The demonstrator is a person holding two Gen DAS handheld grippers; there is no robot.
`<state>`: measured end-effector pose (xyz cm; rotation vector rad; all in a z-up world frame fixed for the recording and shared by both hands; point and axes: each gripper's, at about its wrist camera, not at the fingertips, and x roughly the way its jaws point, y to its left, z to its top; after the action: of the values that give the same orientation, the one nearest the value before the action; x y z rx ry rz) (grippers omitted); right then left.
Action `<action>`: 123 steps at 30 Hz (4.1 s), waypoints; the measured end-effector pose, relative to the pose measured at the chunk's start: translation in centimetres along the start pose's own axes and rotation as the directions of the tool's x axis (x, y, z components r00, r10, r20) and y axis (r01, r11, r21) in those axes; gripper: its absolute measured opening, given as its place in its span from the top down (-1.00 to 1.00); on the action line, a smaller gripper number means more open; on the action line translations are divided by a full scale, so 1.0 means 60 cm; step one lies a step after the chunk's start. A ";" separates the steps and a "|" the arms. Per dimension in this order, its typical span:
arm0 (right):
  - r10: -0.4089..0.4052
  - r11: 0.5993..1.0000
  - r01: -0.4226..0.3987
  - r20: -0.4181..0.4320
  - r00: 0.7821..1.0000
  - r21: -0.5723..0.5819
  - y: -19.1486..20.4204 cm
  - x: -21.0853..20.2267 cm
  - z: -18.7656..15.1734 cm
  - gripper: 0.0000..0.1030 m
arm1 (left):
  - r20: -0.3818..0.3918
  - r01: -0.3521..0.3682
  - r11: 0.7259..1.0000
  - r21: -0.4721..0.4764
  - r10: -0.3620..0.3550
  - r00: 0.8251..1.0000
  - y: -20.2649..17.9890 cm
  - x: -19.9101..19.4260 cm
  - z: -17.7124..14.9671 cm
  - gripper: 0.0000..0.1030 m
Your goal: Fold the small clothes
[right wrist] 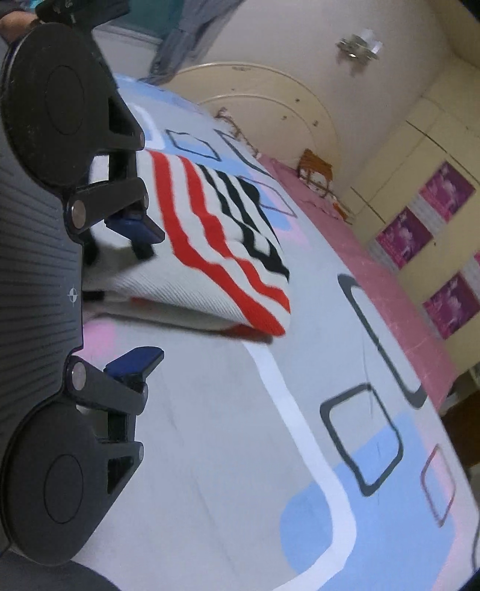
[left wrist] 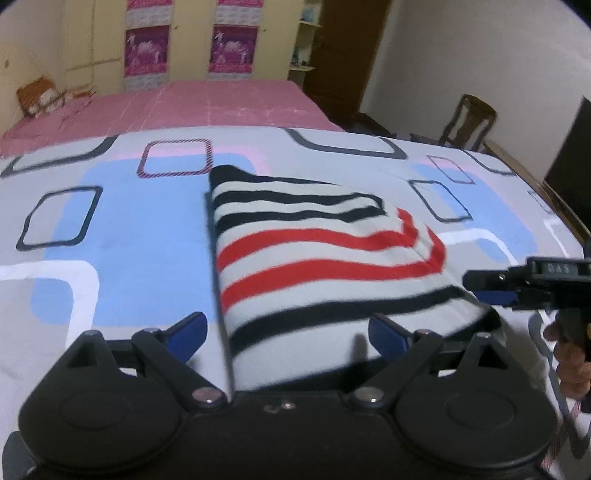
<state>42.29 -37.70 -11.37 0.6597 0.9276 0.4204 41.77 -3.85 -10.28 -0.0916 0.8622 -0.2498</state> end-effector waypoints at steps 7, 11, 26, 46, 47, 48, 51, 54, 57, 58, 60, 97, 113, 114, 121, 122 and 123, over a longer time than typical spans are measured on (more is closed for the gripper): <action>0.069 0.996 -0.063 -0.091 0.993 0.064 -0.018 0.029 0.012 -0.21 | -0.061 0.141 0.957 -0.252 -0.161 0.985 0.081 0.049 0.004 -0.65; 0.084 0.994 -0.076 -0.119 0.989 0.076 -0.021 0.035 0.010 -0.21 | -0.083 0.187 0.940 -0.285 -0.218 0.972 0.086 0.064 0.005 -0.57; 0.002 0.987 -0.023 -0.133 0.991 -0.156 0.040 0.080 0.019 0.03 | -0.178 0.098 0.991 -0.090 -0.113 0.978 0.016 0.104 0.035 -0.56; -0.169 0.901 0.155 0.001 0.986 -0.405 0.193 0.049 -0.058 0.29 | -0.074 0.139 0.977 0.163 -0.128 0.989 0.021 0.005 0.026 -0.06; -0.171 0.897 0.158 0.006 0.985 -0.413 0.209 0.052 -0.067 0.29 | -0.068 0.139 0.977 0.161 -0.129 0.989 0.032 -0.005 0.024 -0.06; -0.167 0.895 0.155 0.008 0.986 -0.418 0.223 0.053 -0.075 0.29 | -0.063 0.138 0.977 0.160 -0.129 0.990 0.045 -0.017 0.020 -0.06; -0.150 0.893 0.137 0.004 0.989 -0.429 0.271 0.069 -0.099 0.29 | -0.053 0.125 0.981 0.151 -0.118 0.992 0.092 -0.052 0.011 -0.06; -0.130 0.889 0.114 -0.006 0.991 -0.444 0.319 0.097 -0.123 0.29 | -0.045 0.098 0.985 0.145 -0.092 0.995 0.142 -0.085 0.001 -0.06; -0.110 0.885 0.088 -0.020 0.994 -0.457 0.364 0.129 -0.147 0.29 | -0.044 0.075 0.989 0.128 -0.069 0.997 0.195 -0.113 -0.010 -0.06; -0.102 0.884 0.079 -0.026 0.994 -0.461 0.380 0.140 -0.155 0.29 | -0.045 0.069 0.990 0.123 -0.064 0.997 0.209 -0.120 -0.012 -0.06; -0.090 0.882 0.063 -0.034 0.995 -0.468 0.404 0.158 -0.168 0.29 | -0.044 0.061 0.992 0.113 -0.056 0.997 0.239 -0.134 -0.017 -0.06; -0.070 0.926 0.075 0.027 0.997 -0.369 0.440 0.284 -0.141 0.57 | 0.123 0.216 0.976 0.006 -0.216 0.969 0.461 -0.129 0.002 0.13; -0.177 0.869 0.172 0.033 0.984 -0.465 0.455 0.310 -0.150 0.57 | 0.093 0.116 0.990 0.077 -0.123 0.988 0.434 -0.101 -0.012 0.20; -0.155 0.866 0.153 0.036 0.987 -0.475 0.460 0.295 -0.155 0.57 | 0.112 0.131 0.988 0.085 -0.140 0.984 0.430 -0.122 -0.019 0.20; -0.116 0.806 0.086 -0.014 0.993 -0.585 0.463 0.241 -0.224 0.76 | 0.076 0.114 0.978 0.175 -0.129 0.989 0.397 -0.162 -0.083 0.37; -0.141 0.799 0.098 -0.026 0.990 -0.593 0.455 0.247 -0.230 0.99 | 0.072 0.094 0.978 0.188 -0.110 0.991 0.394 -0.158 -0.089 0.37; -0.172 0.791 0.122 -0.026 0.985 -0.600 0.447 0.256 -0.234 1.00 | 0.074 0.097 0.980 0.174 -0.111 0.991 0.394 -0.156 -0.092 0.37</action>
<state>37.36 -4.26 -8.23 -0.0136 0.8496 0.5681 36.02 21.50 -11.22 0.0124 0.7509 -0.4142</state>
